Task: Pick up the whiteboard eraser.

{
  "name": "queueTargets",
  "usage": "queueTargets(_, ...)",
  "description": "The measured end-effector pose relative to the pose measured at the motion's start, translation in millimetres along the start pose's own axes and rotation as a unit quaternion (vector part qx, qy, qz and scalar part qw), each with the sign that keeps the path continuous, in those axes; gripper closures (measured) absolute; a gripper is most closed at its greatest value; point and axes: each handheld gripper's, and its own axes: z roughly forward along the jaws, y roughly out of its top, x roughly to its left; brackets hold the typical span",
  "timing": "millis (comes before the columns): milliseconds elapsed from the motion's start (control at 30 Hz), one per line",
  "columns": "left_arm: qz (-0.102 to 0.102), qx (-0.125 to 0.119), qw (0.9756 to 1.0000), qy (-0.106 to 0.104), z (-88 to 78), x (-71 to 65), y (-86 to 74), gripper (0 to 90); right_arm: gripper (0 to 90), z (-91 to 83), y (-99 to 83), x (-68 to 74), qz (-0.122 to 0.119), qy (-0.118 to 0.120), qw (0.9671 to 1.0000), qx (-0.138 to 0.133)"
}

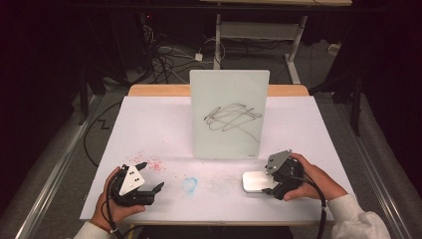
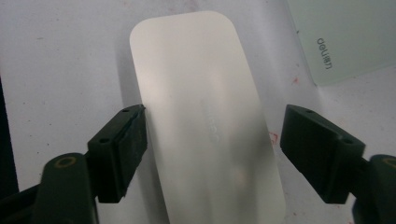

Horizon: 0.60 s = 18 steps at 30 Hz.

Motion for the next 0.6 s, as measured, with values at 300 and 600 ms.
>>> queueTargets(300, 0.010, 0.007, 0.9999, -0.005, 2.0, -3.8, 1.5, 16.7, 24.9, 19.1, 2.4, -7.5, -0.006, 0.047, 0.9988, 0.010)
queueTargets(600, 0.011, 0.010, 0.9999, -0.007, 2.9, -3.7, 1.3, 16.7, 30.8, 13.0, -0.1, -6.9, -0.008, 0.056, 0.9984, -0.006)
